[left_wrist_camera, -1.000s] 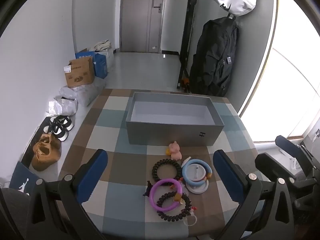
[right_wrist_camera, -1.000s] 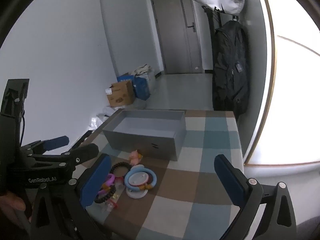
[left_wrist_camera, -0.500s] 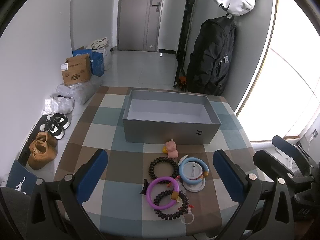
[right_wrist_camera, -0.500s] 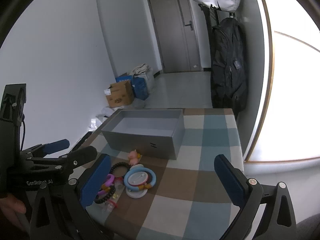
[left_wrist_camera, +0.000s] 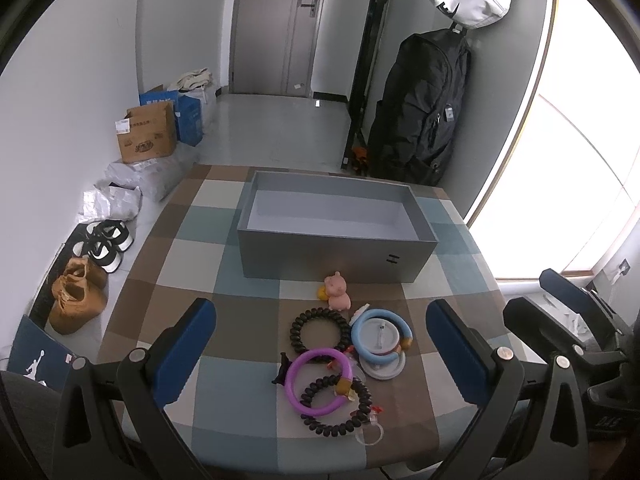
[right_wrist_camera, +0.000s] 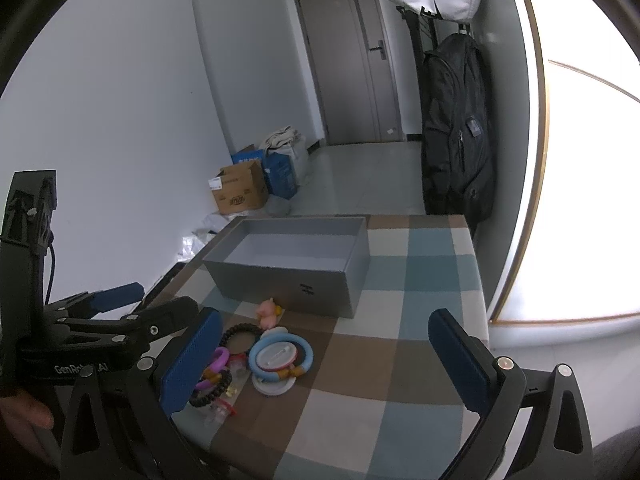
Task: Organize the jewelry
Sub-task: 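Move the left tool toward the purple ring on the table, then grasp the purple ring with the left tool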
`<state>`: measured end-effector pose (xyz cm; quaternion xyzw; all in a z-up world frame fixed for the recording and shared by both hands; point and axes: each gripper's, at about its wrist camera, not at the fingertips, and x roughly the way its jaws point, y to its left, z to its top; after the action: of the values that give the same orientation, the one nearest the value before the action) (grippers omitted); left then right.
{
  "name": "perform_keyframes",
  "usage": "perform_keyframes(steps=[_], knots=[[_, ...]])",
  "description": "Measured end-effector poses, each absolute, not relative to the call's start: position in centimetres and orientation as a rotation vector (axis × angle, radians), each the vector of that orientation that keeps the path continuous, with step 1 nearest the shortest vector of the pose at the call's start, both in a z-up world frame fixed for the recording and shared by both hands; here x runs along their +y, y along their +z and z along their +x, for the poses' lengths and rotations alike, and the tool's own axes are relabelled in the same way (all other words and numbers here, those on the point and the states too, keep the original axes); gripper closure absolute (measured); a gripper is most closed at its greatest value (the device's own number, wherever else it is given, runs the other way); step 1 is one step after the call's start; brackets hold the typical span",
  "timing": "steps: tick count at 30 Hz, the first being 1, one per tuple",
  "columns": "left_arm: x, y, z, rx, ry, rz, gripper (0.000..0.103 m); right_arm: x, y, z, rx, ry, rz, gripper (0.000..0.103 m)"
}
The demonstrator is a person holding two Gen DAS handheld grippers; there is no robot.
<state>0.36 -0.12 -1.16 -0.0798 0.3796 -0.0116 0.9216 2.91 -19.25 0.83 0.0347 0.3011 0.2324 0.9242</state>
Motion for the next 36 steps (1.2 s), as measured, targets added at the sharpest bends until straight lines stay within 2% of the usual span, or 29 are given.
perform_keyframes(steps=[27, 36], knots=[[0.1, -1.7, 0.8, 0.827, -0.082, -0.228, 0.001, -19.1, 0.7, 3.1, 0.644, 0.483, 0.089, 0.000], [0.9, -2.5, 0.5, 0.903, -0.126, -0.262, 0.001, -19.4, 0.3, 3.9, 0.683, 0.464, 0.118, 0.000]])
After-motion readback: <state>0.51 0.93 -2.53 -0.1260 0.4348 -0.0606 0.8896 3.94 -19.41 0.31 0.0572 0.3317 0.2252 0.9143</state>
